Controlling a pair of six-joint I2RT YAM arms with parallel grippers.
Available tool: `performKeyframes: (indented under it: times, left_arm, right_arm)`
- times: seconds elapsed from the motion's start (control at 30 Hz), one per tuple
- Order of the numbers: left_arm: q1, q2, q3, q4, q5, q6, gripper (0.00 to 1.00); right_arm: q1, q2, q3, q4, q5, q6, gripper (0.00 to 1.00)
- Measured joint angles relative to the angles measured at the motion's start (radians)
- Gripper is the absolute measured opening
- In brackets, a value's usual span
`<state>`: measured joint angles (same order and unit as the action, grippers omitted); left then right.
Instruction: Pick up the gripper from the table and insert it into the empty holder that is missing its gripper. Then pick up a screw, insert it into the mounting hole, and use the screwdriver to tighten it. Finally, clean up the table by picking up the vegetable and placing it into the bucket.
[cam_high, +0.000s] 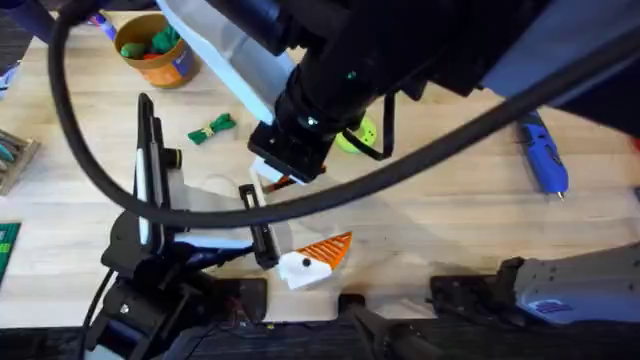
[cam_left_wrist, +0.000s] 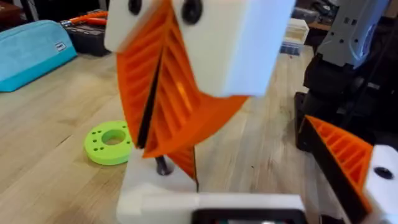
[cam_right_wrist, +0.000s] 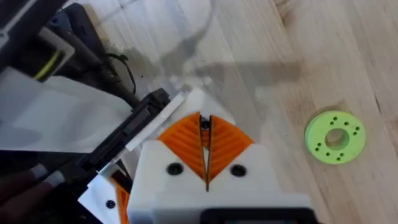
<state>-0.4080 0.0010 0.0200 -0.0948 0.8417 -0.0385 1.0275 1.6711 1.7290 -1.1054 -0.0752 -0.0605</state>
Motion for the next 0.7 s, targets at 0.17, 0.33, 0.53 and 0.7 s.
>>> performKeyframes:
  times: [0.17,0.33,0.53,0.7]
  left_arm:
    - [0.0,0.0,0.0,0.0,0.0,0.001,0.993]
    - [0.0,0.0,0.0,0.0,0.0,0.001,0.993]
    - [0.0,0.0,0.0,0.0,0.0,0.001,0.993]
    - [0.0,0.0,0.0,0.0,0.0,0.001,0.993]
  right_arm:
    - [0.0,0.0,0.0,-0.012,0.0,0.0,0.008]
    - [0.0,0.0,0.0,-0.012,-0.012,0.0,0.008]
    - [0.0,0.0,-0.006,-0.01,-0.024,0.0,0.008]
    - [0.0,0.0,-0.007,-0.015,-0.024,0.0,0.008]
